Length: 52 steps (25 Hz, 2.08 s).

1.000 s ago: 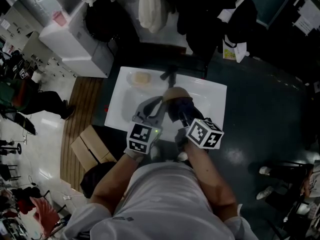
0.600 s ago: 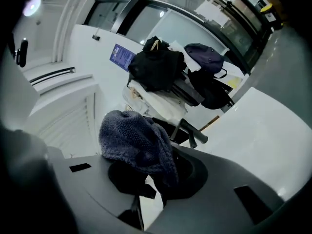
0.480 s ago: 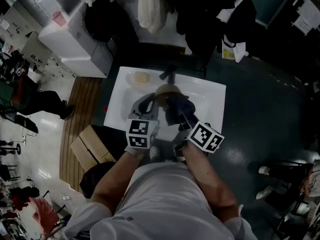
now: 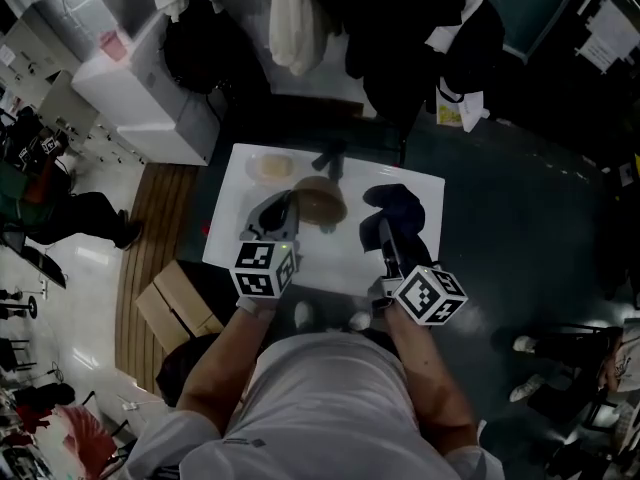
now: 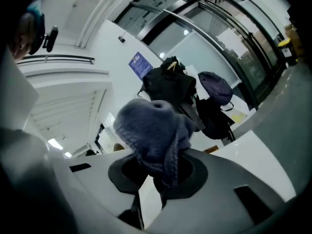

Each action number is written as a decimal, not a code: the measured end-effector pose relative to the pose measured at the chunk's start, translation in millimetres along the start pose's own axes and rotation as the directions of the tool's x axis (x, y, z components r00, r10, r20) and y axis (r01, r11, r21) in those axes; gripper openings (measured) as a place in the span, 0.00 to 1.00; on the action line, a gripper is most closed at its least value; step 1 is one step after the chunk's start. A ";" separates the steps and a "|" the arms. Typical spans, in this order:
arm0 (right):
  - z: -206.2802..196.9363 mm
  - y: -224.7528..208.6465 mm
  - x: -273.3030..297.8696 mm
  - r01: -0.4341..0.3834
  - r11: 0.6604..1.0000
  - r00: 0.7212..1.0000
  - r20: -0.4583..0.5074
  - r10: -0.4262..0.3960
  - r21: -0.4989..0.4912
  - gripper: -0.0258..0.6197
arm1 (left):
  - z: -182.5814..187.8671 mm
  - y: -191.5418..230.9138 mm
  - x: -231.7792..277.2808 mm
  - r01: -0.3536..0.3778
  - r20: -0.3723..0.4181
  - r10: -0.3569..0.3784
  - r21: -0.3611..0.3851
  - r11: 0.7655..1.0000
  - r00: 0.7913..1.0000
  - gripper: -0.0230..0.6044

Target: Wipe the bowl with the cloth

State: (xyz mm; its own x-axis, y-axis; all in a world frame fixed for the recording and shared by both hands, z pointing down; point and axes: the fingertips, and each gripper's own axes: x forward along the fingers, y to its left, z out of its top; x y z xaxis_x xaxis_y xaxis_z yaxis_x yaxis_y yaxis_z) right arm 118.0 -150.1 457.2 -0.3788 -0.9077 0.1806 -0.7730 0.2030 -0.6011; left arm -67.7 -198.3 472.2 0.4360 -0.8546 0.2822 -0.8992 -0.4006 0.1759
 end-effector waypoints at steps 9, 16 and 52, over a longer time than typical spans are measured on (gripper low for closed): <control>60.8 0.8 -29.6 0.016 0.888 0.992 0.120 0.044 -0.460 0.16 | 27.3 -39.1 -9.0 0.213 0.088 -0.211 -0.012 0.977 0.973 0.07; 69.2 16.1 -40.6 0.004 0.783 0.985 0.137 0.103 -0.622 0.16 | 49.3 -60.8 -16.4 0.305 0.162 -0.306 0.032 0.952 0.938 0.07; 54.9 13.3 -49.1 0.043 0.793 0.986 0.155 0.065 -0.607 0.16 | 36.4 -63.5 -26.2 0.318 0.144 -0.319 0.029 0.948 0.937 0.07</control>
State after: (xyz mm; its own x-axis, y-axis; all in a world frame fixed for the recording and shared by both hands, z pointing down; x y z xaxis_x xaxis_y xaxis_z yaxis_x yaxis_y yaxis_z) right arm 154.3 -123.0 397.5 -0.3448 -0.9385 0.0180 -0.9386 0.3449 0.0036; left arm -23.3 -162.5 419.3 0.6897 -0.7205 0.0728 -0.7146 -0.6609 0.2295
